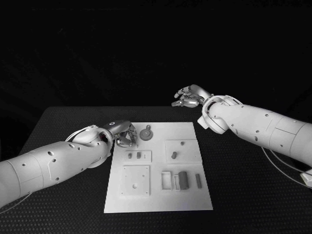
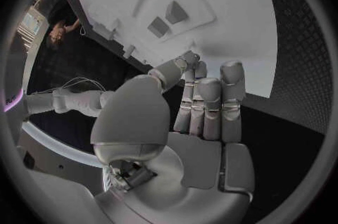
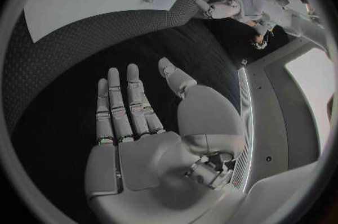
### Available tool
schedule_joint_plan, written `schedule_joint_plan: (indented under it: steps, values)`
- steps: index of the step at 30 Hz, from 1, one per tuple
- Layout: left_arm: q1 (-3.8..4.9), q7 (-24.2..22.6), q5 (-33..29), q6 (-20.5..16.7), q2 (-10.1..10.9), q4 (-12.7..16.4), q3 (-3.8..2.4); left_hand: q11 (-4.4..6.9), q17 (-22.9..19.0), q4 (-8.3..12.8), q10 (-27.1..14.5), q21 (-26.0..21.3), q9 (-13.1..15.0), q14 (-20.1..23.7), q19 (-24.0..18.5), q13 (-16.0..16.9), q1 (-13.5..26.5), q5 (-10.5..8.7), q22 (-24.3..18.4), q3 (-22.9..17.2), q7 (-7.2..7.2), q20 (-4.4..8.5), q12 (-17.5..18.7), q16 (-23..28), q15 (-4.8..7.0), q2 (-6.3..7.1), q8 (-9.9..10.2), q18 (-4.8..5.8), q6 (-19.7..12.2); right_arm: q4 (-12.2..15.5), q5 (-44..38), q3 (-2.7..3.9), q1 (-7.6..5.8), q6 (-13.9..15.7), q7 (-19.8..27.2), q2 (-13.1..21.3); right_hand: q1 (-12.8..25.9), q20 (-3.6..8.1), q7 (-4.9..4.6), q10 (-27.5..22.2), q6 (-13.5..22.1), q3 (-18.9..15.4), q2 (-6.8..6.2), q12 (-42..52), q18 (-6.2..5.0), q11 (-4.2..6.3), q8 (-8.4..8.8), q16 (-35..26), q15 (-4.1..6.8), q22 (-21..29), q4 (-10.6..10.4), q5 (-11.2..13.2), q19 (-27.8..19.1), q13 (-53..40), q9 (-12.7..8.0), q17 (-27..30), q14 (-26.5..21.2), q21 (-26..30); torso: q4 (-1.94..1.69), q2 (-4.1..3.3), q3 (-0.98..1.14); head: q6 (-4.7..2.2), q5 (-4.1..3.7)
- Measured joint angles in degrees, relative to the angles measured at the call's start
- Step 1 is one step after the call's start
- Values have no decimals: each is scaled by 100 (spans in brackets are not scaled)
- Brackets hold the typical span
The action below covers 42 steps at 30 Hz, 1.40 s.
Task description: Assemble the parts on the task board
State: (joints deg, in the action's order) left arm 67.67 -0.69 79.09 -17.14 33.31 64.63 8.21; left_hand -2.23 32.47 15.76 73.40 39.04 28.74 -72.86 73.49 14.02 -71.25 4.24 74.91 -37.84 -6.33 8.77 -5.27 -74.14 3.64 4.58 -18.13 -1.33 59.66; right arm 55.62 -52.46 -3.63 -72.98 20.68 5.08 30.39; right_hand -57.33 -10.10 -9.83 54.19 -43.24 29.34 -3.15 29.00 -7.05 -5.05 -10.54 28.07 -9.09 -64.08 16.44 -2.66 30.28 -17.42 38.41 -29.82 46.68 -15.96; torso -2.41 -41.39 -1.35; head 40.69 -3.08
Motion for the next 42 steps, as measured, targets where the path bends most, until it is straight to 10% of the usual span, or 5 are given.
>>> schedule_joint_plan:
  steps: [42]
  values:
    - [-68, -33, -31, 36, 83, 78, -7, 0, -16, 19, 0, 0, -2, -11, -8, 0, 11, 2, 2, -10, 1, 14, 0, 0, 9, 17, 1, 2, -2, -7, 0, 0, 1, -7, 0, 0, 0, 0, 0, 15, 0, 0, 0, 0, 0, -16, 0, -22, 19, -4, 0, 0, 0, 29, -4, -4, 19, 0, 2, 0, 4, 18, -24]
